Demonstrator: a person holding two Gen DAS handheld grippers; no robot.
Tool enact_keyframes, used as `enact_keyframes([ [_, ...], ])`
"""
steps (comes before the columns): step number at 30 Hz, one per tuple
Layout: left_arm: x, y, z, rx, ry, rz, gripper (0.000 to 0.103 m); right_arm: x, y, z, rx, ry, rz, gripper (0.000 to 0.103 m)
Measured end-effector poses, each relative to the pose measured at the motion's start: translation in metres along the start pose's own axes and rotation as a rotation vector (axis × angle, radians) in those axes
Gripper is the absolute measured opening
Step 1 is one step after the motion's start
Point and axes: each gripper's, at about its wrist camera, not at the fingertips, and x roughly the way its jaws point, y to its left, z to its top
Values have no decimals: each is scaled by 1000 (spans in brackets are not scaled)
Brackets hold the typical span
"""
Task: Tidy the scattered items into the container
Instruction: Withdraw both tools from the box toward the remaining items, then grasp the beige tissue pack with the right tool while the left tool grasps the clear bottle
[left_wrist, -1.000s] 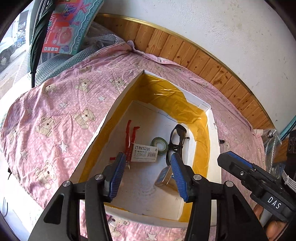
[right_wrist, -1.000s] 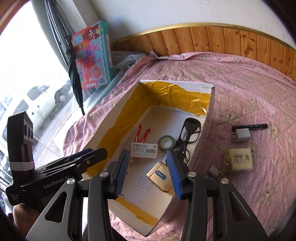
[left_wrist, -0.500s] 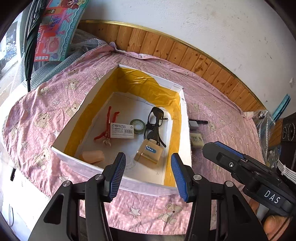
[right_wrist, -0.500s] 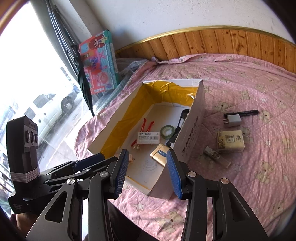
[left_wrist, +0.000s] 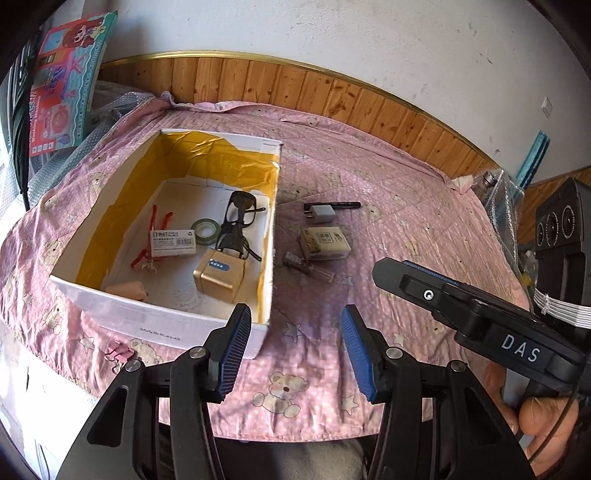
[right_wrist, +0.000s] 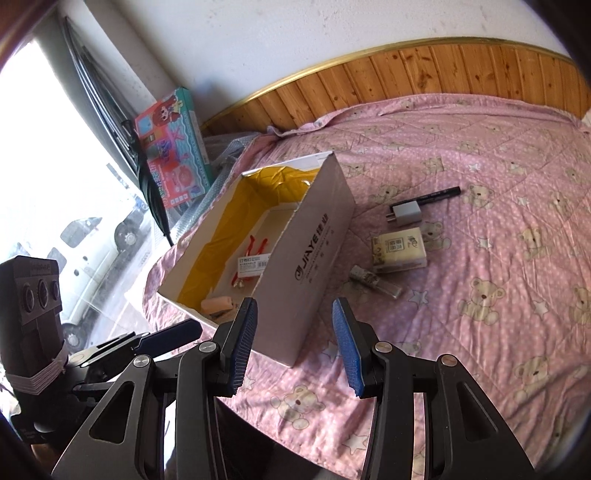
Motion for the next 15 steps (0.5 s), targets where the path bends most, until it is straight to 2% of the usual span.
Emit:
enact_keyframes([
  [7,21,-44,-4,87,39,-51,52,-8,-39,-1,63,-17,-25,46],
  [15,66,-59,-2,81,118,-66,52,7,-71,3,91,12,-43,46],
])
